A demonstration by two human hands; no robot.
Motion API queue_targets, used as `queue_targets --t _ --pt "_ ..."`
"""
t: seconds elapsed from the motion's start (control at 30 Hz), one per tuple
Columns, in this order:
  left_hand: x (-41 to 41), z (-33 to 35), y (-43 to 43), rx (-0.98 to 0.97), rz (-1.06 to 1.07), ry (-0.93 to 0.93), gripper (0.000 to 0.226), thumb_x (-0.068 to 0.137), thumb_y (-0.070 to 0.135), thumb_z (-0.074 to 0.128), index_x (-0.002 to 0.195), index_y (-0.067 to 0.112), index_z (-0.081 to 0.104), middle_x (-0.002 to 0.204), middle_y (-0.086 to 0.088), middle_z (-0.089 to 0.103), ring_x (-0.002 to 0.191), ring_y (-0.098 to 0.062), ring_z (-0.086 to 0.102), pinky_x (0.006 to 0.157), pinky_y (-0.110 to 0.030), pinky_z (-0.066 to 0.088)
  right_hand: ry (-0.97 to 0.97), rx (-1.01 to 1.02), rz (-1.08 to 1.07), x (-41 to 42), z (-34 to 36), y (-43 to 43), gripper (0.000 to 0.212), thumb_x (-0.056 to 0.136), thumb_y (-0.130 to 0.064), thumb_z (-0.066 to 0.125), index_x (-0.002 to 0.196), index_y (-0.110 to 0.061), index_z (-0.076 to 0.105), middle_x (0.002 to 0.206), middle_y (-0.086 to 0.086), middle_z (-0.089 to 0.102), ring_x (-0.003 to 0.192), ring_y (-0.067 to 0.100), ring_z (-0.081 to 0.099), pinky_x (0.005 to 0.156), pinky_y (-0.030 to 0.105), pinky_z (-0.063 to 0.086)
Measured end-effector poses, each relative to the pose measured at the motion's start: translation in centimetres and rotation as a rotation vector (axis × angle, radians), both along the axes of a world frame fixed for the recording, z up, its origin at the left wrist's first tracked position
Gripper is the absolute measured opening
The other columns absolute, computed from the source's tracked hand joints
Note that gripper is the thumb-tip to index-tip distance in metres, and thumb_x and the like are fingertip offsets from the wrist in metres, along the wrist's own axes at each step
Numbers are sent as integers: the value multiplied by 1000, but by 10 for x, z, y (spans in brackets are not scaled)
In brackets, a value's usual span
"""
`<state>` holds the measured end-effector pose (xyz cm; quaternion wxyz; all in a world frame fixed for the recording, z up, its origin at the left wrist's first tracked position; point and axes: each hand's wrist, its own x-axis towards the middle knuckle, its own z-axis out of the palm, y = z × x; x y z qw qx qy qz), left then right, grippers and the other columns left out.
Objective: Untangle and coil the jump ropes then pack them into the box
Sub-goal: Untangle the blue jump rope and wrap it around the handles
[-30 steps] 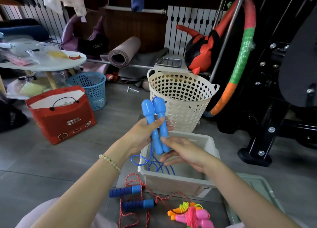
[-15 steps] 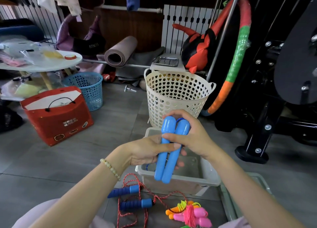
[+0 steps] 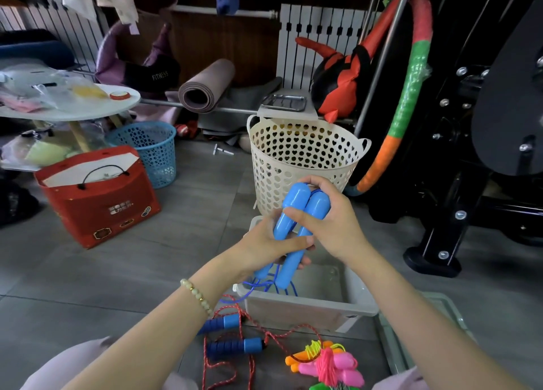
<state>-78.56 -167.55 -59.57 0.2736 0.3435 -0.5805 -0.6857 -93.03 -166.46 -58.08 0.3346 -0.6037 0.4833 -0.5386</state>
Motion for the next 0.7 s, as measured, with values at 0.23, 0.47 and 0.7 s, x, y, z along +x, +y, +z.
queue_targets --t 0.23,0.47,0.7 --pt "6 -1 0 3 -77 -225 37 86 41 64 106 9 65 88 -12 74 80 -26 72 71 -30 57 28 -35 -22 2 -2 3 43 73 -7 78 107 -17 53 98 -4 56 81 -2 57 71 10 46" --pt "12 0 0 18 -56 -182 27 83 30 71 98 8 65 86 -9 74 76 -24 70 78 -35 58 -17 -105 -74 1 -2 1 40 74 -7 77 103 -19 52 97 -10 56 85 -3 56 80 13 45" --pt "12 -2 4 125 -162 -140 24 91 34 60 102 13 66 79 -9 66 75 -25 67 74 -34 58 -6 -110 -47 1 -7 0 45 72 -20 76 110 -14 53 105 -2 57 92 1 56 80 11 45"
